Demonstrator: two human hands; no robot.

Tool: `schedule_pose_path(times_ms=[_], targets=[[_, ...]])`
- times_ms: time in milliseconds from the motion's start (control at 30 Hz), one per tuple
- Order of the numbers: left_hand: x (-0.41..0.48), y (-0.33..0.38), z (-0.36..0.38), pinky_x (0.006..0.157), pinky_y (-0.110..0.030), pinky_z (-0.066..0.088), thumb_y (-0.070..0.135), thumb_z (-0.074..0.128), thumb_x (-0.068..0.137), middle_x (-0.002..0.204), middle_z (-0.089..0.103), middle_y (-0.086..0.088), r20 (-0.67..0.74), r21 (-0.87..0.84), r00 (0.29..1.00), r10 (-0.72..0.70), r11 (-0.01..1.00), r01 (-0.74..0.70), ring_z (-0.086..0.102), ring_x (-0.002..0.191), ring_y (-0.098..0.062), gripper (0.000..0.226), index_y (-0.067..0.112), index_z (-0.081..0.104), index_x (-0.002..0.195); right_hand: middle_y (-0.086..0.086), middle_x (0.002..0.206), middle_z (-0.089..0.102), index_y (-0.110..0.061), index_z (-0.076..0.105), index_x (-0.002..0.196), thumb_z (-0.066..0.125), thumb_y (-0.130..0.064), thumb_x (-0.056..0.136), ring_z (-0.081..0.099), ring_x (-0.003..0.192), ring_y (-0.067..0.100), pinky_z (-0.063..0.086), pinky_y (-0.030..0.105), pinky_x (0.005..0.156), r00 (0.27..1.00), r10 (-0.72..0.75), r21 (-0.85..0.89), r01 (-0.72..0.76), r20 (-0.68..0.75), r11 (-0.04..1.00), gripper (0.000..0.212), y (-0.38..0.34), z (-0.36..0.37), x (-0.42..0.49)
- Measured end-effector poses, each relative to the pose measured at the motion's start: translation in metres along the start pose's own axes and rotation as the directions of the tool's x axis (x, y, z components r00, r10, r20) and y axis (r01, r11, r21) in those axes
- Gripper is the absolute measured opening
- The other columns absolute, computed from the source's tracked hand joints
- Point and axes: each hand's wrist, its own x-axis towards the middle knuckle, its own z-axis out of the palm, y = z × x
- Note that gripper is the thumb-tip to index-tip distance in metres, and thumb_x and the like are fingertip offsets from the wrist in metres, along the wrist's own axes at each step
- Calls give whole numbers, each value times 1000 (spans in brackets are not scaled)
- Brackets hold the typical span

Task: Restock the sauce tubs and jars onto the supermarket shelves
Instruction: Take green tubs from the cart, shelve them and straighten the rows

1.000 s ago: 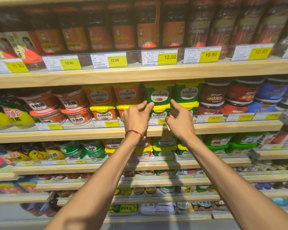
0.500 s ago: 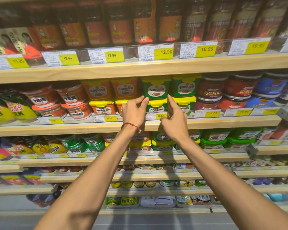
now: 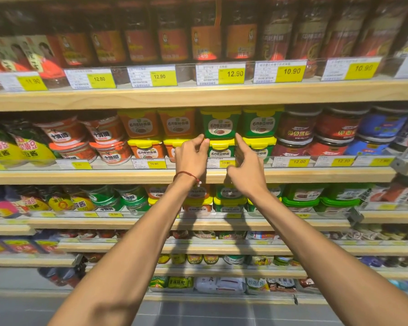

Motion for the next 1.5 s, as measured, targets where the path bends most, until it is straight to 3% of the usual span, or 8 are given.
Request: schedule_pose_path(times_ms=[167,367,633,767,933,1100,1267,1500], targets=[[-3,2,-5,107,-25,25,32,51,105,148,55,-4,71,80,997,3,997,-9,40,142,-27,45,17,50,148,2,159,44,-27,26,162,60,11,82,60,126,24,47,18,91,1000,-14,-3,14,5,1000,94,2,0,1],[-5,-6,-14,113,-27,32,20,58,100,146,57,-6,159,86,986,58,994,-72,48,139,-21,53,18,45,152,3,149,56,-27,36,159,57,10,86,58,128,27,49,38,107,999,-15,7,16,-47,1000,84,2,3,-7],[-6,-44,-56,109,-37,48,7,59,96,115,74,-6,-87,-26,996,-17,1000,14,67,113,-12,43,14,60,139,5,142,61,-18,49,151,57,10,88,55,133,13,45,28,113,996,-51,122,43,67,992,69,-19,39,-17],[4,-53,-75,108,-11,26,10,60,96,123,71,-8,-41,62,998,-44,997,47,62,124,-18,50,13,53,145,4,143,59,-12,44,152,60,10,89,54,126,5,41,6,96,993,2,151,-20,118,988,69,-35,61,-2],[21,-59,-81,109,-30,38,20,60,96,131,67,-7,101,174,993,-53,984,35,53,132,-24,59,18,41,153,4,145,58,-16,33,158,64,-3,90,55,132,19,43,29,109,996,48,25,-50,70,998,76,-51,83,13],[30,-62,-85,95,-36,50,20,60,94,116,71,-11,112,181,992,53,981,-73,62,115,-32,51,16,51,144,5,141,60,-15,30,159,66,-13,92,54,131,27,40,27,94,994,106,-106,-103,20,989,76,-60,99,21],[38,-65,-88,82,-31,47,18,60,95,92,59,0,156,121,987,44,991,-63,62,96,-24,48,12,52,142,2,111,65,-14,44,145,64,-13,92,61,108,26,41,26,74,990,139,-126,-142,-32,982,56,-66,103,25],[38,-64,-93,95,-19,41,18,63,93,129,68,-6,160,29,987,9,999,-14,62,121,-17,56,15,51,147,3,127,63,-13,35,157,63,0,88,56,110,17,45,26,92,988,149,-85,-153,-48,985,76,-74,103,12]])
